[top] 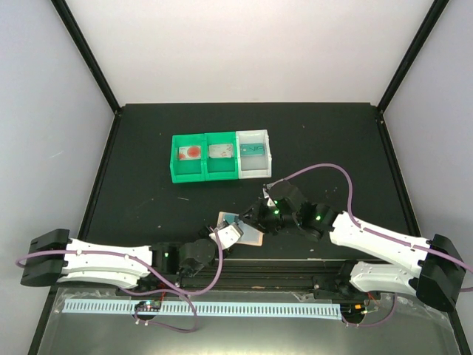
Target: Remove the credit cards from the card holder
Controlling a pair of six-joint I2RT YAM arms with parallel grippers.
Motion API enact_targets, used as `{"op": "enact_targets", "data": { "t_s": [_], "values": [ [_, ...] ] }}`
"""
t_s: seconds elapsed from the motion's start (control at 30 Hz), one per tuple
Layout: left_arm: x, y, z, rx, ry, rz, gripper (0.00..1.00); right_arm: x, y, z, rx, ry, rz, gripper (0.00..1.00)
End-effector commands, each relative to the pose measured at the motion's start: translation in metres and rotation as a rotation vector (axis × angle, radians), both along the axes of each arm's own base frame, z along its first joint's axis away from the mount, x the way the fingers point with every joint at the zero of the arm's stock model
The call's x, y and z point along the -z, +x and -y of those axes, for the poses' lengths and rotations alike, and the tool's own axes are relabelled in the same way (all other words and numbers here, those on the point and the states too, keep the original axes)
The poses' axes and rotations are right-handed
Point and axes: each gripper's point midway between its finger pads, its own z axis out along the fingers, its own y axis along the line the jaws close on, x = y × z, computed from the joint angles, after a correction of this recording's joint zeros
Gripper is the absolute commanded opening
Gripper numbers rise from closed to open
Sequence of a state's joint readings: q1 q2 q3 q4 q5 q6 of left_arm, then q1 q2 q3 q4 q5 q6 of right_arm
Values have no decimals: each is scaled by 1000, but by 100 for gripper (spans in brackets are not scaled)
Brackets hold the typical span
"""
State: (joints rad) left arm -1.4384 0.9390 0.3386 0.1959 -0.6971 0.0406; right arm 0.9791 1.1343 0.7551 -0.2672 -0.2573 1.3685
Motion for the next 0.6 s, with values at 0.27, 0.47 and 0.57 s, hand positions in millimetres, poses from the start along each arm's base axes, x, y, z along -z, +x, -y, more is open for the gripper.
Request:
{"op": "enact_targets", "data": {
  "t_s": [0.27, 0.47, 0.57],
  "values": [
    [-29, 10, -5, -102, -71, 30, 8, -5, 7, -2, -47, 17, 130, 1],
    [-31, 12, -15, -144, -137, -6, 49, 4, 13, 10, -37, -34, 227, 1],
    [-30, 14, -21, -152, -187, -65, 57, 8, 15, 18, -31, -53, 275, 1]
  ]
}}
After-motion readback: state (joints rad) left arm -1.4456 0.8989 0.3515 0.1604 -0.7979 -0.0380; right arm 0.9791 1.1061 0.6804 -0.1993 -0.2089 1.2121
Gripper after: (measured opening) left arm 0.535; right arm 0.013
